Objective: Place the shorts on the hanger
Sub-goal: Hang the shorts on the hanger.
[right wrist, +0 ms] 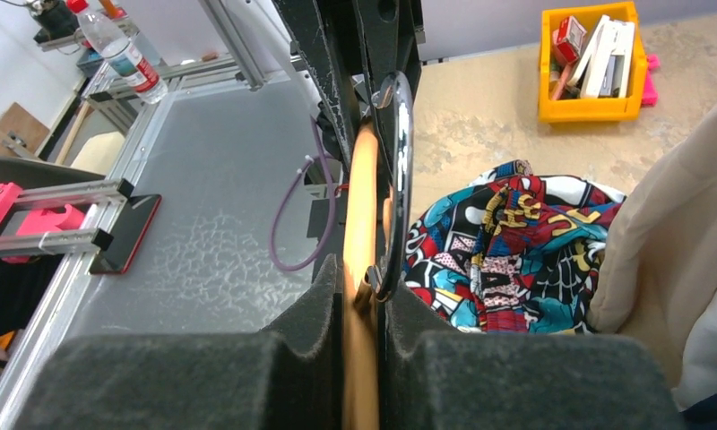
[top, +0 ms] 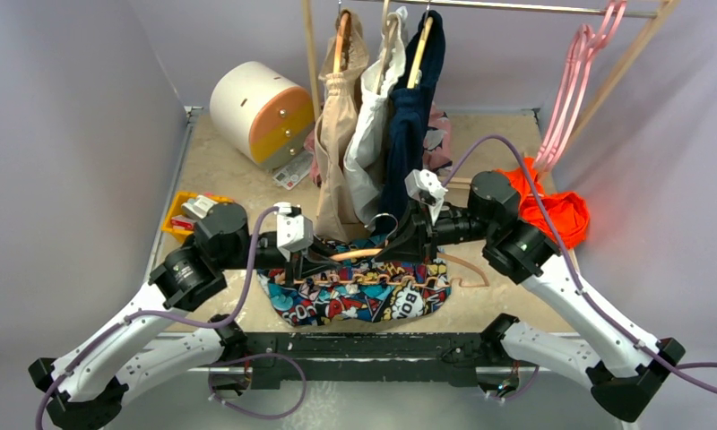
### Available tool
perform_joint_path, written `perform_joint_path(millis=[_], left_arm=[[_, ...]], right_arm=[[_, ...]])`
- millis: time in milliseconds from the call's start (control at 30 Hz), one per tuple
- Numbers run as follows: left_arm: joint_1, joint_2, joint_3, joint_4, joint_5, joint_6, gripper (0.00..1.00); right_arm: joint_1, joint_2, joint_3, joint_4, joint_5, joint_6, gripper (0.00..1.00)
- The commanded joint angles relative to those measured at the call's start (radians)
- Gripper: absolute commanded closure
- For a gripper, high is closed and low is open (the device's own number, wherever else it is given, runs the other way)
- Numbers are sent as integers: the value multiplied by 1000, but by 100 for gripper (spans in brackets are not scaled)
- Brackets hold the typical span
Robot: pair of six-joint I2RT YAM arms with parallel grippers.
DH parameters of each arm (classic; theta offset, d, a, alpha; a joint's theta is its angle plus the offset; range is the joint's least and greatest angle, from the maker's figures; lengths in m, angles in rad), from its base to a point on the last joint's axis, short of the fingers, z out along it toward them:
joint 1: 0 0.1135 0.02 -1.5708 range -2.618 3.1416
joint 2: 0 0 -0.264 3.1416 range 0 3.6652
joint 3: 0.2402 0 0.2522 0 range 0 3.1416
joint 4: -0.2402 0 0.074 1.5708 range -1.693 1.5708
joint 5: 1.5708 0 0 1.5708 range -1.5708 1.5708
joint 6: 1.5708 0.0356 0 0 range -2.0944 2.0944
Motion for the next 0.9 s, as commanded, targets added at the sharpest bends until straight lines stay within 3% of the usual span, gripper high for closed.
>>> perform_joint_path(millis=[0, 67, 133, 167, 267, 400, 533, 733, 867], left_arm=[[5, -8, 0, 140, -71, -24, 100], [5, -12, 6, 123, -124, -25, 96], [5, -24, 14, 94, -203, -40, 75], [6, -35, 14, 83, -267, -54, 56], [5, -94, -4, 46, -491, -102, 39], [4, -216, -49, -12, -886, -331, 32], [5, -264, -53, -197, -1204, -585, 29], [5, -252, -82, -475, -1308, -996, 27], [5, -232, -149, -542, -1255, -1128, 27]], right_arm=[[9, -3, 40, 12, 57, 10, 100], [9, -14, 42, 2, 119, 9, 100], [8, -32, 39, -11, 201, 8, 100], [9, -40, 35, -16, 238, 9, 100], [8, -68, 16, -44, 305, 8, 100], [8, -95, -13, -97, 343, 2, 100], [8, -140, -50, -121, 378, 16, 100], [8, -181, -55, -163, 437, 20, 100], [9, -190, -74, -171, 450, 19, 100]])
